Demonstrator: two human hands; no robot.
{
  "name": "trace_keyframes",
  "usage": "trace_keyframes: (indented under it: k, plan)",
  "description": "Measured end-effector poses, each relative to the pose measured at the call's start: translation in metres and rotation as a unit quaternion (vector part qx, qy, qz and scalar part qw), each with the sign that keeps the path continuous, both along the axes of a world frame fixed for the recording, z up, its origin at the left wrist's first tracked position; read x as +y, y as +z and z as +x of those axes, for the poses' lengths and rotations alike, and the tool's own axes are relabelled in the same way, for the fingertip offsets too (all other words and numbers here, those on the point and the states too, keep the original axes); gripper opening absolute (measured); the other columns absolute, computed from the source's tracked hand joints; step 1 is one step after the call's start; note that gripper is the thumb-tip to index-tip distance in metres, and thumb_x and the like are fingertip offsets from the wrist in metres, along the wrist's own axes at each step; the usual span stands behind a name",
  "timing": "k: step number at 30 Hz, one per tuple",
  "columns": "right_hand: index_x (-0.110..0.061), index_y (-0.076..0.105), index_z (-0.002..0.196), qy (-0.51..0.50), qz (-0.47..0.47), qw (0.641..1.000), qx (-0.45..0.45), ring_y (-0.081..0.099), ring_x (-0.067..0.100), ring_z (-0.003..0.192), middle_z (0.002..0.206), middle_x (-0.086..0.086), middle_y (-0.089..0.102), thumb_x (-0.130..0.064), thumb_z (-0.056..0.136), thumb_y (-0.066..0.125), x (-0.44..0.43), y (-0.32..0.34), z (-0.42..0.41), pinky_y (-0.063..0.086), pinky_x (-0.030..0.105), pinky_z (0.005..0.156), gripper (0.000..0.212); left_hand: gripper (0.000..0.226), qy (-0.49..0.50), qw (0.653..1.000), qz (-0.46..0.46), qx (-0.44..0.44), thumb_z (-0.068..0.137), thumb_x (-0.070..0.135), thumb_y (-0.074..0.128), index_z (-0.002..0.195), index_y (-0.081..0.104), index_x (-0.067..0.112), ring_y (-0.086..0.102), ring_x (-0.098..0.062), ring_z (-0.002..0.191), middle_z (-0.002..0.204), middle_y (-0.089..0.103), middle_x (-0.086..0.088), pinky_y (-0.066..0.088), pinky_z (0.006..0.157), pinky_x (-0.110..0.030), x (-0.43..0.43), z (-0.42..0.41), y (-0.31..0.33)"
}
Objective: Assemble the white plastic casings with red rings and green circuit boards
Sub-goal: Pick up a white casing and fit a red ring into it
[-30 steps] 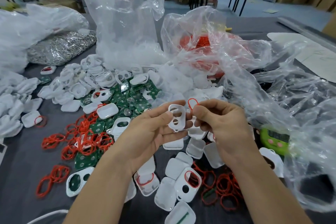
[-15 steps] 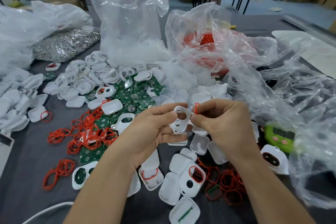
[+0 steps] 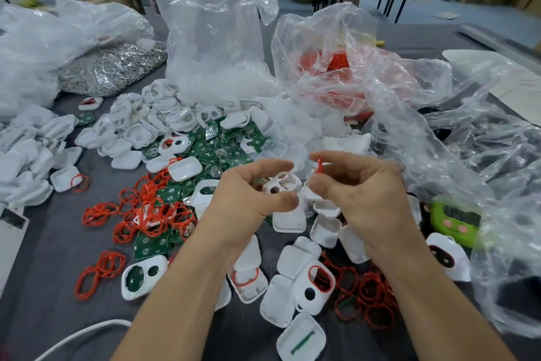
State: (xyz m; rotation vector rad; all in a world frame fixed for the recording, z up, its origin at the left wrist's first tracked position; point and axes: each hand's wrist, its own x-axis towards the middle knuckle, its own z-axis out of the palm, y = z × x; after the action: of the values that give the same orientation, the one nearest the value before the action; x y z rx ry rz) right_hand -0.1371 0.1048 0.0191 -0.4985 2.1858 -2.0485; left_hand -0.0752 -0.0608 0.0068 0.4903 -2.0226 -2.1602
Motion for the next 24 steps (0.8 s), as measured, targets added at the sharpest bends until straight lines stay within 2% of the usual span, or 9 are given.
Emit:
trace_keyframes:
  k: [4, 8, 11, 13, 16, 18, 20, 22, 24]
  plan:
    - [-0.040, 0.083, 0.087, -0.011, 0.096, 0.995, 0.029, 0.071, 0.007, 0.069, 0.078, -0.010, 0.078, 0.007, 0.075, 0.079, -0.004, -0.008, 0.001, 0.057, 0.019, 0.067, 0.049, 0.064, 0.064, 0.997, -0.051, 0.014, 0.069, -0.017, 0.082, 0.112, 0.077, 0.030, 0.069, -0.001, 0.065, 0.103, 0.074, 0.002, 0.054, 0.064, -0.017, 0.010, -0.003, -0.002]
    - [-0.041, 0.081, 0.096, -0.015, 0.120, 0.991, 0.054, 0.072, 0.003, 0.071, 0.079, -0.018, 0.077, -0.005, 0.078, 0.080, -0.007, -0.010, 0.005, 0.055, 0.013, 0.066, 0.040, 0.052, 0.085, 0.993, -0.074, 0.021, 0.078, -0.011, 0.076, 0.098, 0.079, 0.038, 0.055, -0.005, 0.056, 0.077, 0.073, 0.013, 0.049, 0.060, -0.019, 0.019, -0.006, -0.005]
    - [-0.040, 0.080, 0.102, -0.021, 0.123, 0.989, 0.081, 0.073, -0.001, 0.075, 0.081, -0.021, 0.076, -0.012, 0.082, 0.081, -0.008, -0.009, 0.006, 0.055, 0.012, 0.068, 0.034, 0.046, 0.074, 0.997, -0.006, 0.026, 0.086, -0.012, 0.068, 0.100, 0.081, 0.030, 0.059, -0.019, 0.072, 0.090, 0.075, -0.010, 0.059, 0.081, -0.040, 0.024, -0.007, -0.004]
    - [-0.039, 0.079, 0.107, -0.035, 0.124, 0.987, 0.093, 0.072, -0.003, 0.077, 0.083, -0.025, 0.075, -0.013, 0.084, 0.081, -0.008, -0.009, 0.006, 0.056, 0.012, 0.071, 0.035, 0.043, 0.059, 0.995, 0.077, 0.036, 0.090, -0.014, 0.059, 0.103, 0.080, 0.021, 0.071, -0.026, 0.087, 0.098, 0.078, -0.011, 0.058, 0.093, -0.045, 0.025, -0.007, -0.002]
    - [-0.036, 0.078, 0.106, -0.045, 0.108, 0.988, 0.098, 0.072, -0.005, 0.077, 0.084, -0.027, 0.075, -0.012, 0.082, 0.084, -0.007, -0.010, 0.006, 0.056, 0.011, 0.073, 0.034, 0.043, 0.059, 0.990, 0.117, 0.057, 0.092, -0.018, 0.054, 0.108, 0.076, 0.015, 0.070, -0.024, 0.091, 0.099, 0.079, -0.008, 0.058, 0.089, -0.038, 0.027, -0.007, -0.002]
    - [-0.039, 0.078, 0.089, -0.050, 0.099, 0.987, 0.118, 0.072, -0.007, 0.073, 0.078, -0.028, 0.074, -0.013, 0.080, 0.086, -0.008, -0.010, 0.007, 0.054, 0.008, 0.069, 0.028, 0.041, 0.067, 0.985, 0.144, 0.068, 0.092, -0.018, 0.054, 0.109, 0.074, 0.013, 0.065, -0.029, 0.093, 0.099, 0.078, -0.014, 0.052, 0.095, -0.047, 0.030, -0.007, -0.003]
    - [-0.037, 0.080, 0.085, -0.054, 0.092, 0.987, 0.124, 0.072, -0.008, 0.071, 0.076, -0.028, 0.074, -0.016, 0.081, 0.087, -0.009, -0.010, 0.008, 0.052, 0.006, 0.067, 0.022, 0.040, 0.074, 0.979, 0.175, 0.077, 0.092, -0.019, 0.055, 0.109, 0.074, 0.011, 0.058, -0.033, 0.095, 0.098, 0.073, -0.024, 0.047, 0.098, -0.053, 0.033, -0.007, -0.003]
    - [-0.036, 0.081, 0.090, -0.061, 0.099, 0.985, 0.131, 0.071, -0.009, 0.071, 0.075, -0.032, 0.072, -0.017, 0.082, 0.086, -0.010, -0.010, 0.009, 0.052, 0.005, 0.065, 0.022, 0.040, 0.073, 0.977, 0.183, 0.086, 0.092, -0.019, 0.055, 0.110, 0.074, 0.011, 0.054, -0.034, 0.096, 0.097, 0.070, -0.026, 0.045, 0.095, -0.049, 0.035, -0.007, -0.004]
    - [-0.047, 0.073, 0.091, -0.063, 0.109, 0.981, 0.150, 0.069, -0.013, 0.070, 0.069, -0.040, 0.067, -0.016, 0.083, 0.085, -0.012, -0.008, 0.011, 0.050, 0.002, 0.063, 0.034, 0.041, 0.071, 0.977, 0.179, 0.092, 0.092, -0.019, 0.055, 0.111, 0.074, 0.012, 0.059, -0.032, 0.096, 0.097, 0.076, -0.018, 0.051, 0.092, -0.041, 0.036, -0.008, -0.005]
